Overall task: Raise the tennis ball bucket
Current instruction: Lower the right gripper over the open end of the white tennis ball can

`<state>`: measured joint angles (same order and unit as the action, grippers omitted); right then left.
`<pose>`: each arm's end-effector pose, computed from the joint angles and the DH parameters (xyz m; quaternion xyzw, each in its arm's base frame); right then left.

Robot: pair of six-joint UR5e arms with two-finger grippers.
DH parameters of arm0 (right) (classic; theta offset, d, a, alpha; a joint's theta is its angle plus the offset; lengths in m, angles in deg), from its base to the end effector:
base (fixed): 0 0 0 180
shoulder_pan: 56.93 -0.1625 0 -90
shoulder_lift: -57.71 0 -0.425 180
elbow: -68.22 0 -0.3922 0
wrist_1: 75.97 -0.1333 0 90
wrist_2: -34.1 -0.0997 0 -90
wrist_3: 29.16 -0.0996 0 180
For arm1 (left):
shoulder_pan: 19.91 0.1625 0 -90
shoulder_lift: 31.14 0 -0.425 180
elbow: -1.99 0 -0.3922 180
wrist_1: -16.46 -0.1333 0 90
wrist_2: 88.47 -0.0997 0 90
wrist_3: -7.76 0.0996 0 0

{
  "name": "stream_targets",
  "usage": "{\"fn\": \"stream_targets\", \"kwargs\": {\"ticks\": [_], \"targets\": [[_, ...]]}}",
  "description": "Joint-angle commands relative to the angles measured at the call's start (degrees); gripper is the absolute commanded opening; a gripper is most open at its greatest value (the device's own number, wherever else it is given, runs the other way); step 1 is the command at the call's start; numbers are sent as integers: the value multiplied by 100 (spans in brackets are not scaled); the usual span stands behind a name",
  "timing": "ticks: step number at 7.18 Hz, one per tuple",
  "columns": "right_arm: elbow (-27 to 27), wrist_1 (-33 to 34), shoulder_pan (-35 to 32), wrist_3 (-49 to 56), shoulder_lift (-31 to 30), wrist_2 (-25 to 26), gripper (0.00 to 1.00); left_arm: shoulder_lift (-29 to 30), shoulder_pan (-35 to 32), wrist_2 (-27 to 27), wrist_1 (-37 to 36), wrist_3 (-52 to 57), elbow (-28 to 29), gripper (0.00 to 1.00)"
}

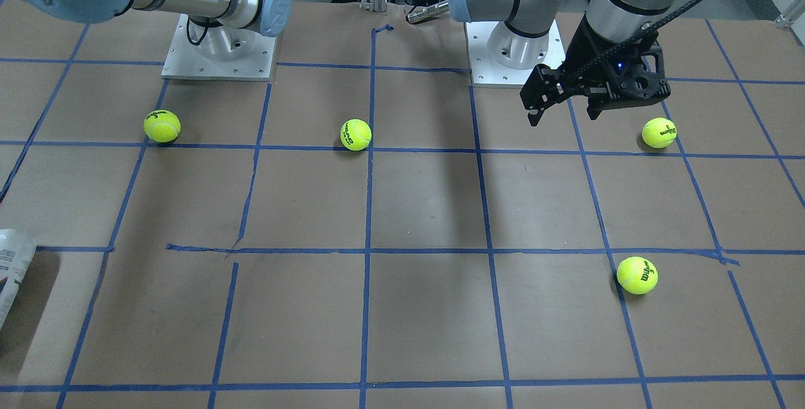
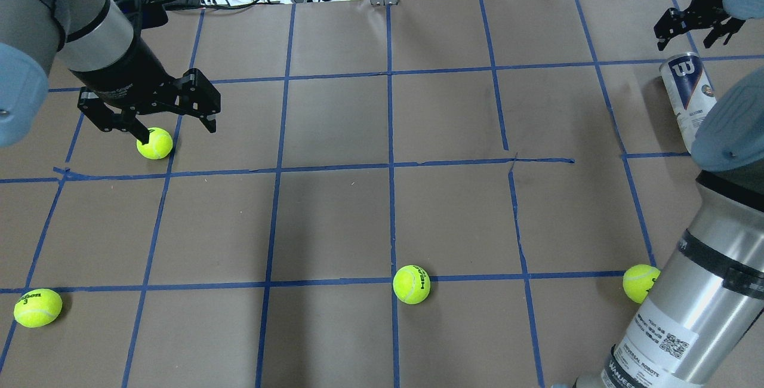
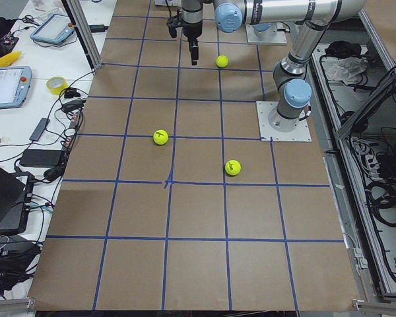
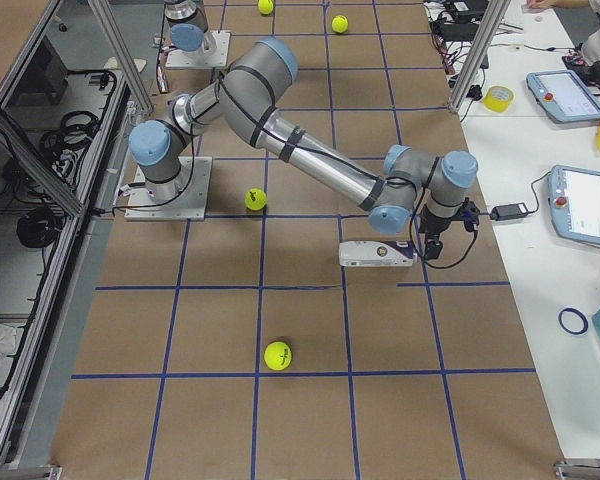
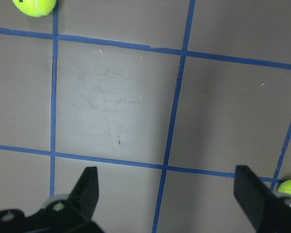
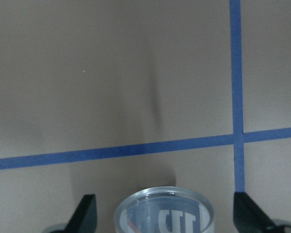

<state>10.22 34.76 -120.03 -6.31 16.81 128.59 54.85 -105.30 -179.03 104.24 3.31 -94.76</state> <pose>-0.2509 -0.7719 0.2327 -0.0365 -0.9981 0.0122 0.0488 -0.0949 -0.4700 0.4672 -0.0790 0.9969 0.0045 0.0049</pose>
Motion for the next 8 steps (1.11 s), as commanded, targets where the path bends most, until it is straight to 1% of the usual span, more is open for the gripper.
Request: {"fn": "stream_targets", "kwargs": {"ticks": [1, 5, 7, 8], "targets": [[-87, -16, 35, 78, 100, -1, 100, 40, 31, 30, -24, -29, 17, 100], [-228, -104, 61, 280, 162, 17, 100, 49, 40, 30, -15, -82, 8, 100], [-404, 263, 87, 281, 127, 139, 100, 49, 40, 21, -7, -56, 8, 100], [-413, 404, 87, 289, 135, 148, 84, 41, 40, 21, 2, -56, -1, 100]]}}
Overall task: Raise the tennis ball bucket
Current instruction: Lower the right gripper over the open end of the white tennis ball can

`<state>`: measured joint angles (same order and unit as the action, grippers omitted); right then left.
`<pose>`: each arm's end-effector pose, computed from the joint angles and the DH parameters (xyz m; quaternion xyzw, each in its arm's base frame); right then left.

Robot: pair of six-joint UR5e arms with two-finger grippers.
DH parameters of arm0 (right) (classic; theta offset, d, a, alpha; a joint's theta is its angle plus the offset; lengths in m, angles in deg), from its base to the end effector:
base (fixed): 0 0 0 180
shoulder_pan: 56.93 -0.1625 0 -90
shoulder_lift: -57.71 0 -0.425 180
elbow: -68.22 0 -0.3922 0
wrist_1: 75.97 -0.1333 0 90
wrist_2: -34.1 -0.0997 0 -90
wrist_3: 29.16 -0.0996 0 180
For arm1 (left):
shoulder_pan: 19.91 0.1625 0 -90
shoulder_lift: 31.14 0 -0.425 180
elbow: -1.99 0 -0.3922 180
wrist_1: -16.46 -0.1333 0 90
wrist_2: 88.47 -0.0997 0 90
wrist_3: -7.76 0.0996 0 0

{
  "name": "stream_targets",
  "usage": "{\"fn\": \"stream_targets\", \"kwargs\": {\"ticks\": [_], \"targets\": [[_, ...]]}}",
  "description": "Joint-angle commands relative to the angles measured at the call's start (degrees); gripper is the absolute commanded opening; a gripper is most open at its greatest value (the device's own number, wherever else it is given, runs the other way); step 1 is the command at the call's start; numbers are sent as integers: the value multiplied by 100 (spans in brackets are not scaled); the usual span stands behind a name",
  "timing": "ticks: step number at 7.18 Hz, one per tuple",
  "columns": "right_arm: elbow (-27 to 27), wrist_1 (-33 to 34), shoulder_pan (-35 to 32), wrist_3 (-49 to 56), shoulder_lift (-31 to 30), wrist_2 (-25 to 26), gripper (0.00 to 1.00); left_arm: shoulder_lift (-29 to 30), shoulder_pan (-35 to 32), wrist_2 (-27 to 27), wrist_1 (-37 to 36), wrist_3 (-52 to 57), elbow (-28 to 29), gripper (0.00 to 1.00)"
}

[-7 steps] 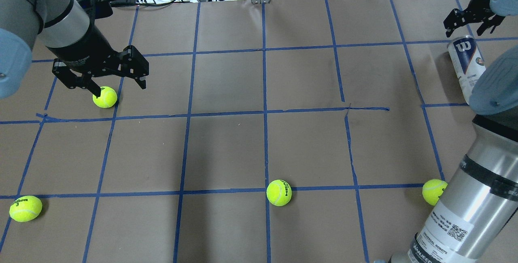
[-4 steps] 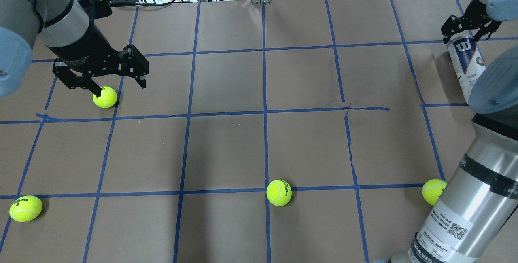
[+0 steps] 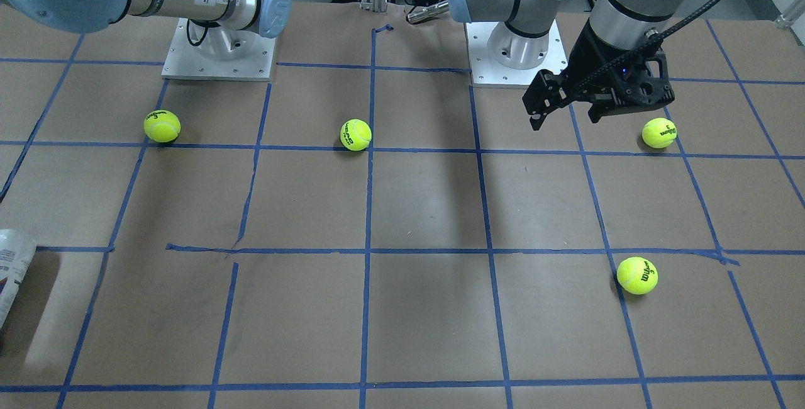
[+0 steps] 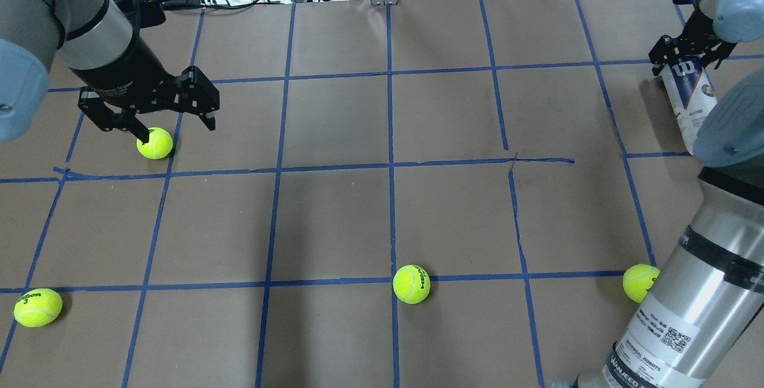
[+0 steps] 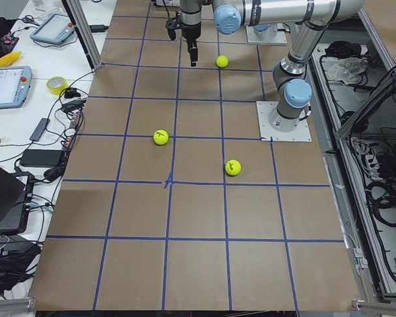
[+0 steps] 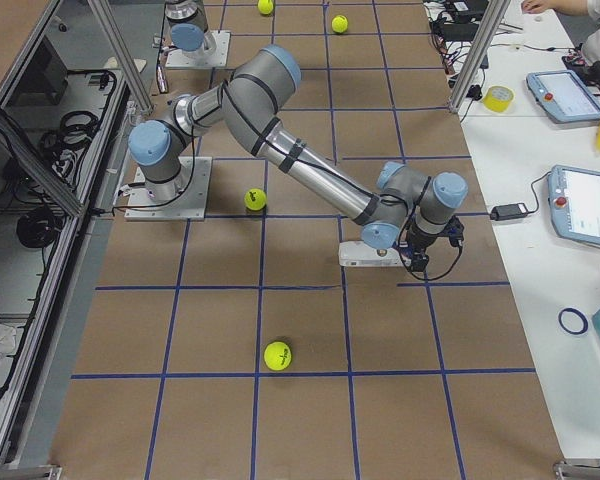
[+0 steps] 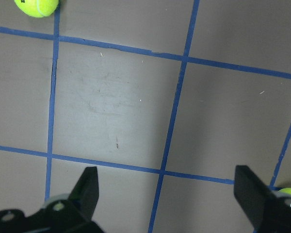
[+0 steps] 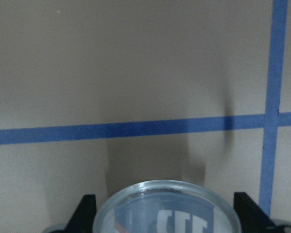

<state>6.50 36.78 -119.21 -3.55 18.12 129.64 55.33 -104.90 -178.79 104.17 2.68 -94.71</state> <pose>-0.2587 -0.7583 0.1876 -0.0187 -0.9986 -0.0169 0.0456 -0.0918 -0.4734 0.4639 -0.0879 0.9961 0.0077 0.0028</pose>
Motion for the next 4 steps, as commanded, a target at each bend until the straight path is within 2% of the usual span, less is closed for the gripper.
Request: {"fn": "stream_targets", "kwargs": {"ticks": [1, 2, 3, 4], "targets": [[-33, 222, 5, 101, -22, 35, 50, 2, 0, -38, 19, 7, -7, 100], [-33, 196, 5, 206, -66, -35, 38, 2, 0, -38, 19, 7, -7, 100], [-33, 169, 5, 329, -127, -62, 38, 2, 0, -38, 10, 7, 2, 100], [-41, 134, -30, 356, -328, -53, 23, -7, 0, -56, 10, 41, 2, 100]]}}
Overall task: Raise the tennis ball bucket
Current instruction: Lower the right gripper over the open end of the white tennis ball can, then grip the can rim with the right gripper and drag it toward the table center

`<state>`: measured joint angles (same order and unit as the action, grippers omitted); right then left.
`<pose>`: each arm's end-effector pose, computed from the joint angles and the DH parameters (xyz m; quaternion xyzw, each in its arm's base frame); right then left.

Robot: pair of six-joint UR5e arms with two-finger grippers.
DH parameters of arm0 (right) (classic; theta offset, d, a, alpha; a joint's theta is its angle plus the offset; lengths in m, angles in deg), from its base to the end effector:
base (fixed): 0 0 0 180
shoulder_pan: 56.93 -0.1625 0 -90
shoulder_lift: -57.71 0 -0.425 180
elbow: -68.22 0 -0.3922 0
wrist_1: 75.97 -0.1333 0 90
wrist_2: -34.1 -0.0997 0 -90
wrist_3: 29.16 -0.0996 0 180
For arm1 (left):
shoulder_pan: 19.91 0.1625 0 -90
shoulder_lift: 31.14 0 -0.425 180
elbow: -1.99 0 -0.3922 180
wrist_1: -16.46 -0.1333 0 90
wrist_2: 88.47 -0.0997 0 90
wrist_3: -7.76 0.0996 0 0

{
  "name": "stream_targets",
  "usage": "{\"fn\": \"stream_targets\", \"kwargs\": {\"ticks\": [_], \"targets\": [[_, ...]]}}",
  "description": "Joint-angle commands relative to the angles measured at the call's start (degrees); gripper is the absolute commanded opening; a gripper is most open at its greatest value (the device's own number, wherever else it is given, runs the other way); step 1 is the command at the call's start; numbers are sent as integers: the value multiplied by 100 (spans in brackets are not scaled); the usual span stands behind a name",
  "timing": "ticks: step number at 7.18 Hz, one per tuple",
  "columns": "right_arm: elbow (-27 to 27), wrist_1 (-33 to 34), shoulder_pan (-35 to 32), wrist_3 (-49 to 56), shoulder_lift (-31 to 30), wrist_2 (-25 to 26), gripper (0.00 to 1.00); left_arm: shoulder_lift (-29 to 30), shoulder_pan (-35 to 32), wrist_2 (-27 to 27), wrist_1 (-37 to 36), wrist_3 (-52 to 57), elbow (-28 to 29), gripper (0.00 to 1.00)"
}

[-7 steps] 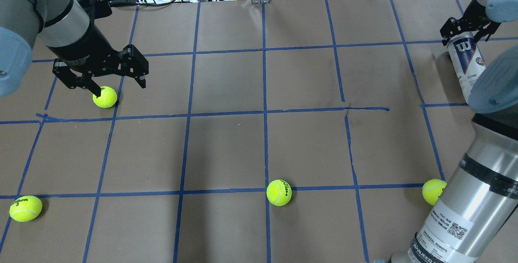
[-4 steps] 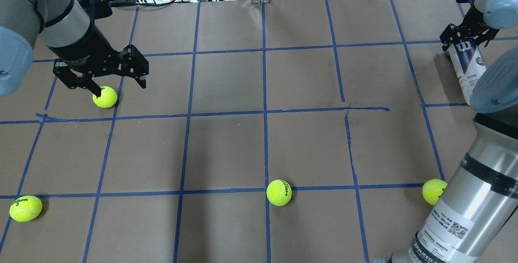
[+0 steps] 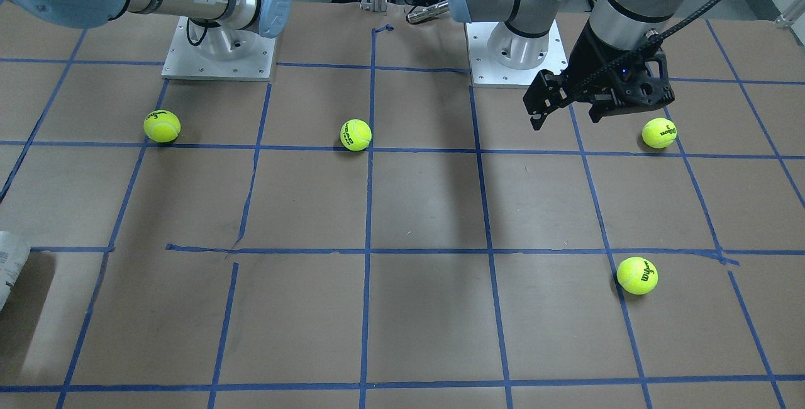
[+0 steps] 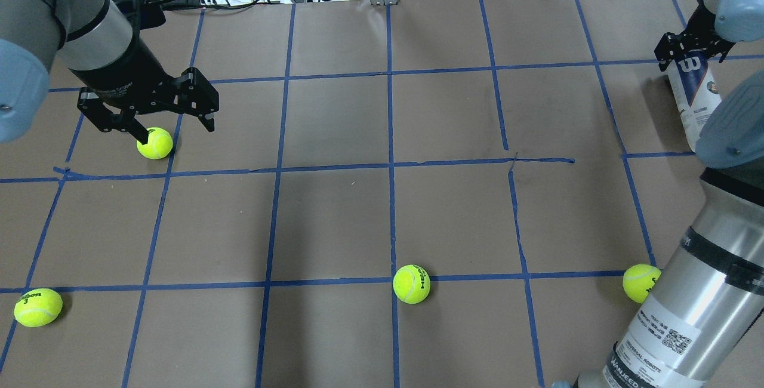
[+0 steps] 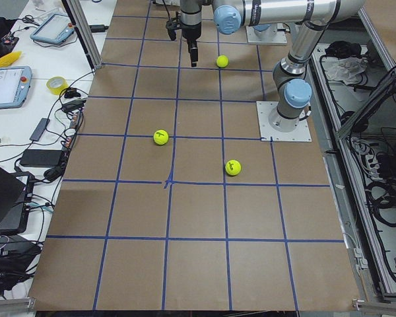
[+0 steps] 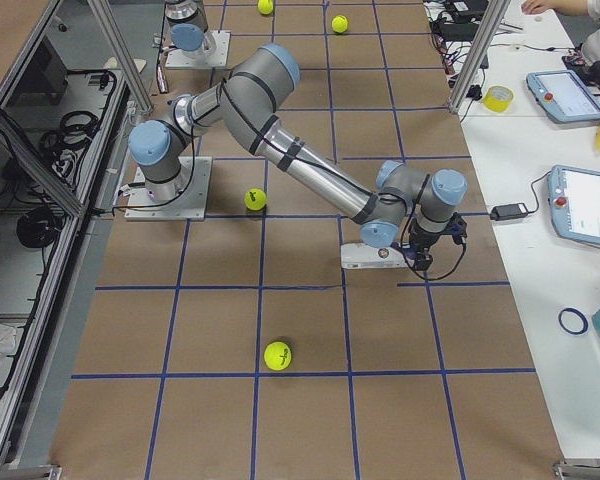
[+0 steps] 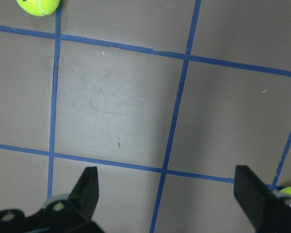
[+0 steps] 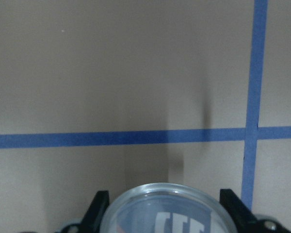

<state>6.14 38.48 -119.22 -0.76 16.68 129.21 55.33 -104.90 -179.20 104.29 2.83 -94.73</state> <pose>-0.2581 -0.7591 0.2075 0.0047 -0.9986 0.0052 0.0533 -0.0911 -0.4731 0.4635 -0.0866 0.9962 0.0089 0.0064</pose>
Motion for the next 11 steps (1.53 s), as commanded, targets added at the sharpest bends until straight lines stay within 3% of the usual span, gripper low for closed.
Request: {"fn": "stream_targets", "kwargs": {"ticks": [1, 2, 3, 7, 9, 11], "targets": [[-6, -193, -63, 348, -351, -10, 19, -7, 0, -6, -3, 27, 4, 100], [-6, -760, -212, 394, -596, -341, 15, -7, 0, -6, -3, 36, -5, 100], [-6, -1784, -405, 360, -1034, -797, 12, -7, 0, -24, 6, 54, -5, 100], [-119, -1918, -2150, 1360, -1520, -819, 10, -24, 9, 55, -11, 45, -5, 100], [-504, -1559, -3450, 1616, -1522, -539, 4, -42, 44, 47, -12, 71, 4, 100], [-1293, 419, -4568, 2255, -1374, -564, 0, -42, 44, 38, 14, 71, -5, 100]]}}
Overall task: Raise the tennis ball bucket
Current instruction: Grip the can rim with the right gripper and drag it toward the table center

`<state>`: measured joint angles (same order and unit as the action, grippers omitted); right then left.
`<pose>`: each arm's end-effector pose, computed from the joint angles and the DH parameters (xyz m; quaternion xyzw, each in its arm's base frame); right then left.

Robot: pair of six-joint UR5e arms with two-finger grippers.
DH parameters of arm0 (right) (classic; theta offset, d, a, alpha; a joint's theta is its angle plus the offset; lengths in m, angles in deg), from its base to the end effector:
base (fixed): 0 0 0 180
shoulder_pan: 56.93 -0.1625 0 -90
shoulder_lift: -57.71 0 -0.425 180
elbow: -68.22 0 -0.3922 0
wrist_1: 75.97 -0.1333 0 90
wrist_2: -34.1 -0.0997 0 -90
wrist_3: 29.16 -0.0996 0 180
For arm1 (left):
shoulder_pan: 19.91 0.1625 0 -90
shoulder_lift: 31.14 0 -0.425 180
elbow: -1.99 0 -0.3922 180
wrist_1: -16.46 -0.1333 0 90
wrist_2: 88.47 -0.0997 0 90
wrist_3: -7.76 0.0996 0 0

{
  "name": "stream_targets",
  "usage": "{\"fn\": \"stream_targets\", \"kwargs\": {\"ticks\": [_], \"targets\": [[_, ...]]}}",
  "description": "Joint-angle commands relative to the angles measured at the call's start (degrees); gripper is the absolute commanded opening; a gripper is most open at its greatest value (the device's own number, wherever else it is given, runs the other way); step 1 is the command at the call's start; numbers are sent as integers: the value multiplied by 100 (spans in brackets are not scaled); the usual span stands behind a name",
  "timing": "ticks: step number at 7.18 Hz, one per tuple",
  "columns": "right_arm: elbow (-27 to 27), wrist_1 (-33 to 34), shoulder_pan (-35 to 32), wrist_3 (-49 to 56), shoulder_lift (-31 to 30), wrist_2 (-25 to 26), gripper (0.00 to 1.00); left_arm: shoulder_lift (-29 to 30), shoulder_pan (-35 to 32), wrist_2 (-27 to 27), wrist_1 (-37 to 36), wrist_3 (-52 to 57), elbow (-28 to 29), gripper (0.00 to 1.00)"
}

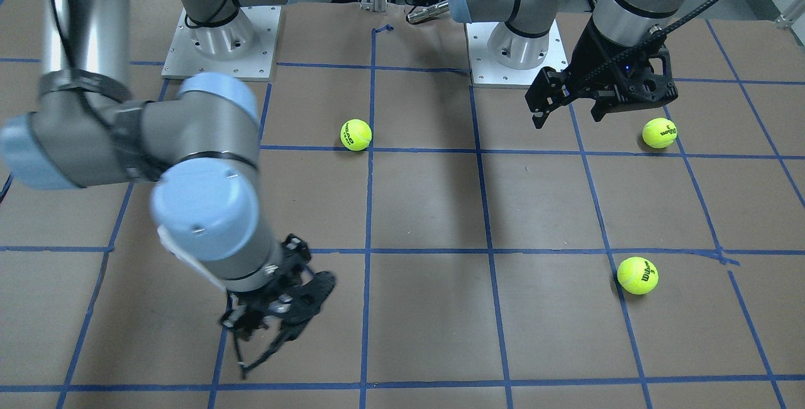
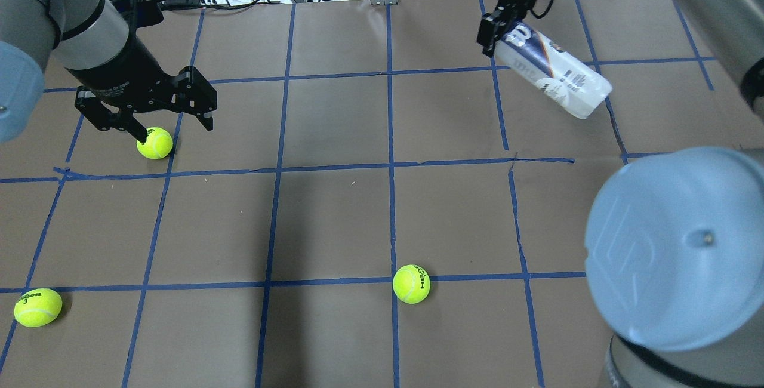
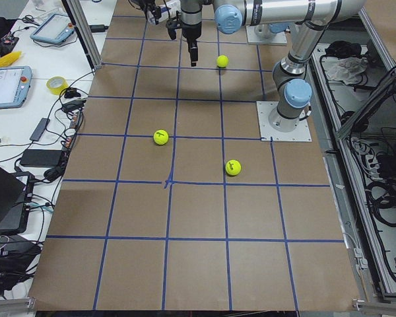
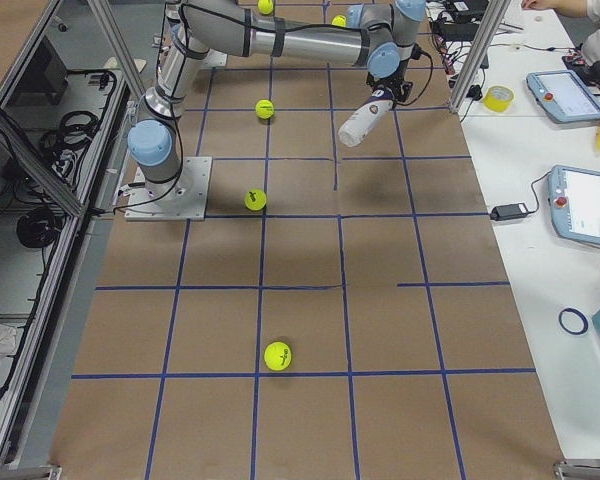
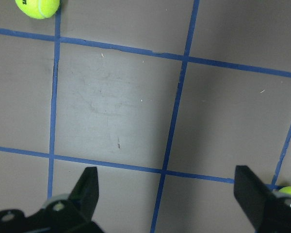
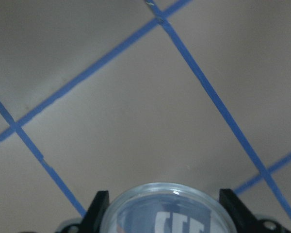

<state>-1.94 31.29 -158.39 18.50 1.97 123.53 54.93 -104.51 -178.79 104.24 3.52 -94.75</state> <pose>0.2754 -0.6825 0.3216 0.4933 -0.8695 0.0251 0.0030 -0.0887 -0.4717 0.4667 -0.0840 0.9964 0.0052 0.0027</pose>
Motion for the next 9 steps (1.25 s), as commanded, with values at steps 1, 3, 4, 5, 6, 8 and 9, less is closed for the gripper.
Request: {"fn": "stream_targets", "kwargs": {"ticks": [1, 3, 4, 5, 6, 8, 9], "targets": [[-759, 1880, -838, 662, 186, -39, 0, -2, 4, 5, 3, -7, -2, 100], [-797, 1940, -1155, 1666, 371, -31, 0, 7, 4, -12, -6, -7, -2, 100], [-780, 1957, -1304, 1641, 388, -83, 0, -2, 4, 5, 20, 1, -2, 100], [-788, 1914, -1436, 1623, 389, -179, 0, -2, 13, 5, 20, 2, -2, 100], [-814, 1896, -1559, 1623, 389, -189, 0, -19, 13, -21, 55, 10, -2, 100], [-780, 1948, -1613, 1291, 546, -381, 0, 16, 31, -39, 47, 19, -2, 100], [-736, 1992, -1683, 1211, 608, -348, 9, 33, 31, -82, 56, 19, -2, 100]]}}
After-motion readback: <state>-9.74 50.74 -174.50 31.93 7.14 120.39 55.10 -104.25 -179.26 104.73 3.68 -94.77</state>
